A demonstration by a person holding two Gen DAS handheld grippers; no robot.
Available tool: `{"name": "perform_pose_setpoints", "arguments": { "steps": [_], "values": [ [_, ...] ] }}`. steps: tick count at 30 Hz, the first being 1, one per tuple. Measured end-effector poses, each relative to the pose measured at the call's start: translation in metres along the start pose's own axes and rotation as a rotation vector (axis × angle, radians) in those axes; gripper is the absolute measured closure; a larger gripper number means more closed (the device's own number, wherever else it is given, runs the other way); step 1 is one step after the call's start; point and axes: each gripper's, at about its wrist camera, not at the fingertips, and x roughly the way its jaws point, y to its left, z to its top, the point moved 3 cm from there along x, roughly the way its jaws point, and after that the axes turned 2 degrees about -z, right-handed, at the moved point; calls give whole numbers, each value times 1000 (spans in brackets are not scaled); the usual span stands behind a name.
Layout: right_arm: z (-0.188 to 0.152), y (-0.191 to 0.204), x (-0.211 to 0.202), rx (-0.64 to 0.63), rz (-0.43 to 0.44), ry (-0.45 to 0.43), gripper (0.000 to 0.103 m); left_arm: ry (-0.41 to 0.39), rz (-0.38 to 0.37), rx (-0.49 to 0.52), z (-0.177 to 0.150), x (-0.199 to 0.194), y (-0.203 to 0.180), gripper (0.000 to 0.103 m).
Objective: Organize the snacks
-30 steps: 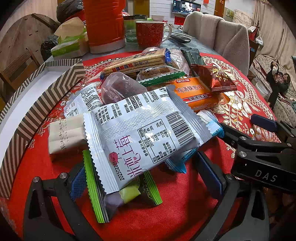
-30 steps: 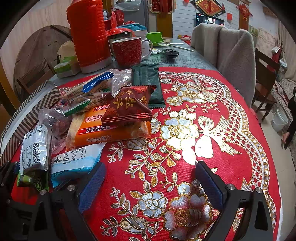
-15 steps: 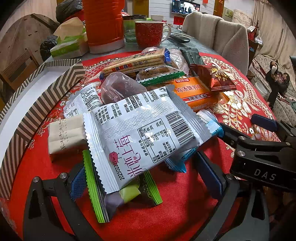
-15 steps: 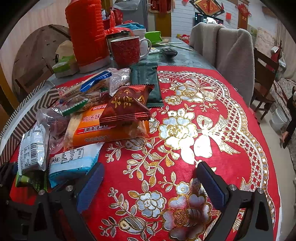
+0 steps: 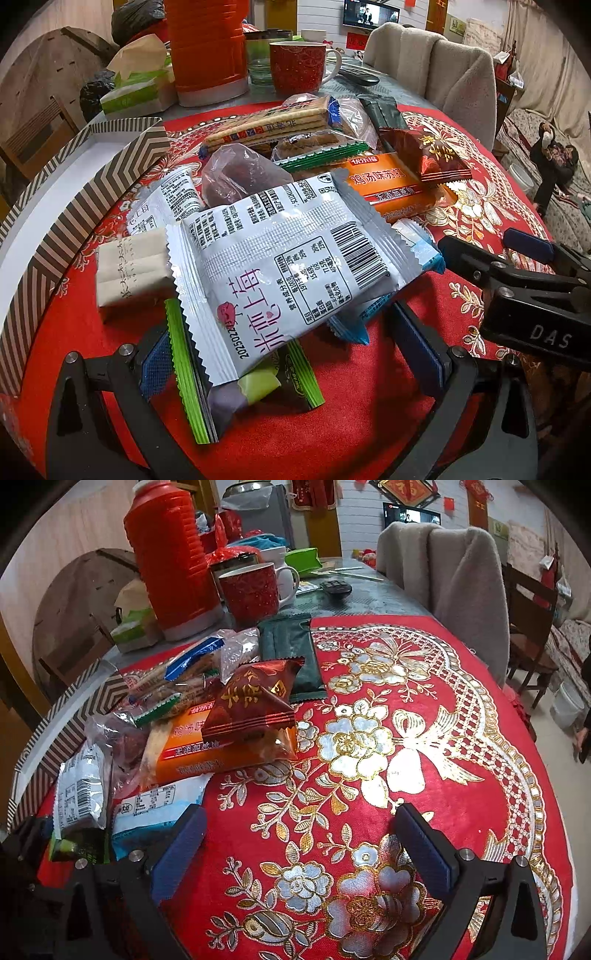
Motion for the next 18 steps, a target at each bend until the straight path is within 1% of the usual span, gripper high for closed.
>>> {"name": "perform_pose_setpoints", "arguments": {
  "steps": [5,11,18],
  "values": [
    [-1,-5,-1,14,-17,5,2,0,0,0,0,0,0,0],
    [0,-12,-2,62,19,-12,0,0,0,0,0,0,0,0],
    [1,-12,-2,70,19,-15,0,0,3,2,0,0,0,0]
  ]
}}
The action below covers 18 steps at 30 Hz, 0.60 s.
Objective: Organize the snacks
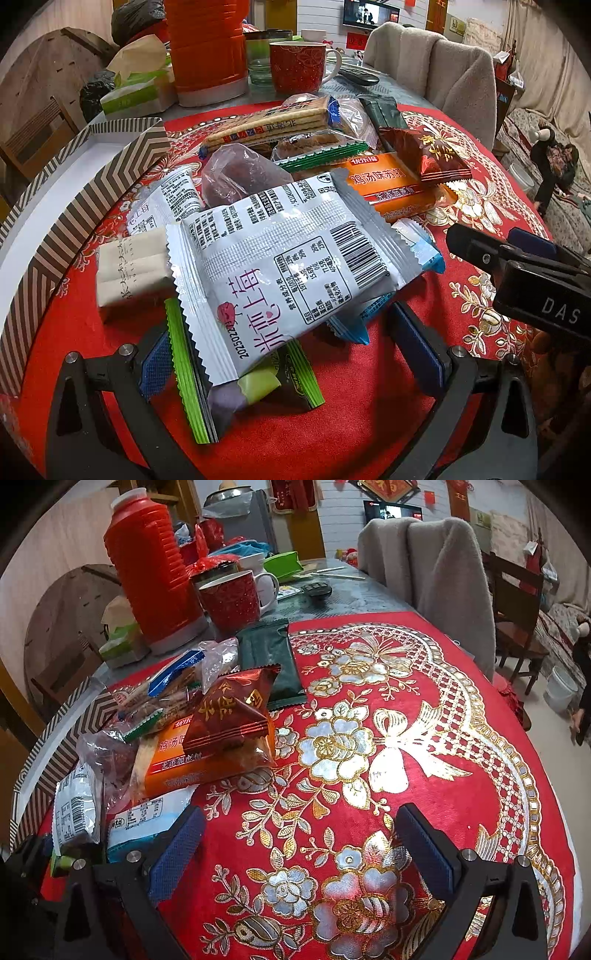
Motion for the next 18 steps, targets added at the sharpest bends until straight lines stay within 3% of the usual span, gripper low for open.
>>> {"name": "perform_pose_setpoints", "arguments": {
  "steps": [14,18],
  "values": [
    [0,8,5,-42,-60,22,0,1,-51,47,-10,-9,-5,1],
    [-2,15,10,-85,-127,45,0,-102,-112,95,-19,-40,-13,1]
  ]
}}
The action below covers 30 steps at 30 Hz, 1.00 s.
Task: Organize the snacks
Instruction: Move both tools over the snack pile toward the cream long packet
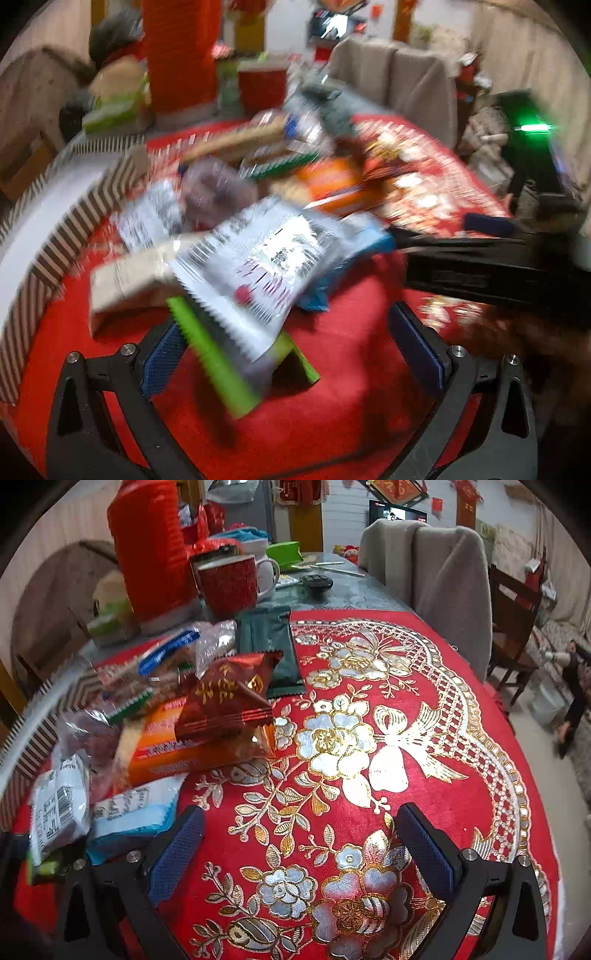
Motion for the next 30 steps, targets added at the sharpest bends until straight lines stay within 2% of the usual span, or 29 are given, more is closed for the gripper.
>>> {"name": "perform_pose_setpoints", "arguments": {
  "steps": [5,8,11,15,20,25,30],
  "values": [
    [0,-3,0,7,-10,0,0,-143,21,117,11,-46,-10,1],
    [-1,-2,0,6,-15,1,0,-156,6,168,21,-57,-8,1],
    [-1,-2,0,5,-17,1,0,-178,66,216,40,-61,5,0],
    [-1,-1,-1,5,-18,1,0,-173,173,167,61,-51,43,1],
    [-1,-1,-1,5,-18,1,0,-167,300,88,64,-34,83,0],
    [-1,0,-1,5,-18,1,0,-139,334,90,59,-21,96,1],
    [-1,0,-1,5,-18,0,0,-118,283,56,54,-19,104,0]
  ]
}}
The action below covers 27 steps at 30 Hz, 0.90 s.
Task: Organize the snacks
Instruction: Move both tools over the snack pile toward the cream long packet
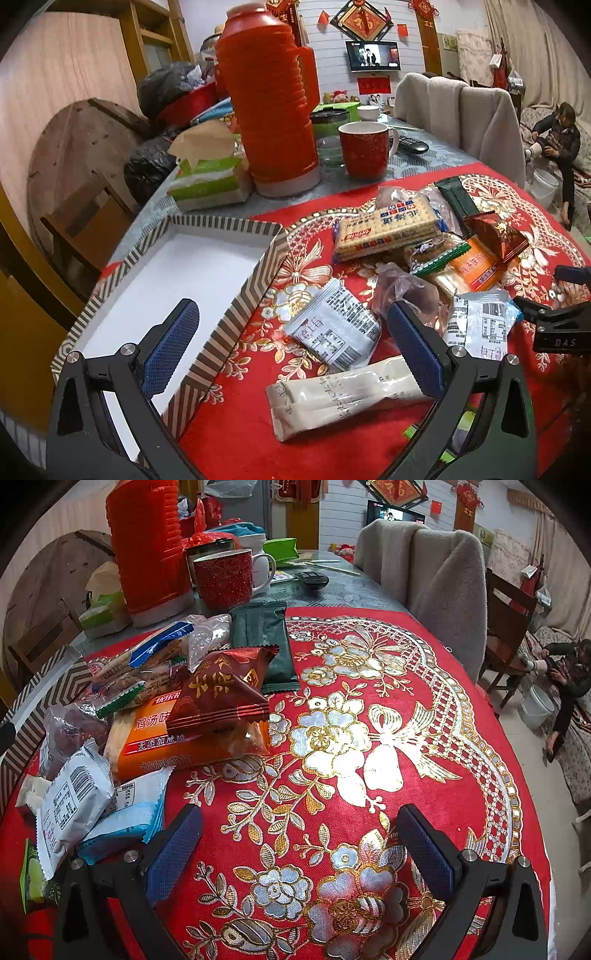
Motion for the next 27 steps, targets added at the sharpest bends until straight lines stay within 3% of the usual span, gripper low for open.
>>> {"name": "perform_pose_setpoints", "arguments": {
  "steps": [12,15,16,18,20,23,25,27],
  "values": [
    [-1,1,-1,1,-7,-1,0,9,-87,-101,2,1,20,1],
    [-1,1,-2,5,1,-2,0,-55,-135,-110,9,-10,28,1],
    [-2,-1,-3,11,16,-7,0,-111,-159,-111,12,-18,34,1],
    [-2,-2,-8,25,62,-31,0,-193,-216,-89,13,-29,39,1],
    [-3,-8,-20,51,116,-93,0,-214,-328,-43,11,-32,43,1],
    [-7,-15,-46,74,219,-227,1,-141,-504,31,7,-26,40,1],
    [-11,-11,-70,44,322,-344,1,-115,-552,116,1,-25,33,1],
    [-13,-2,-79,-6,396,-375,1,-105,-569,191,-5,-24,23,1]
  ]
}}
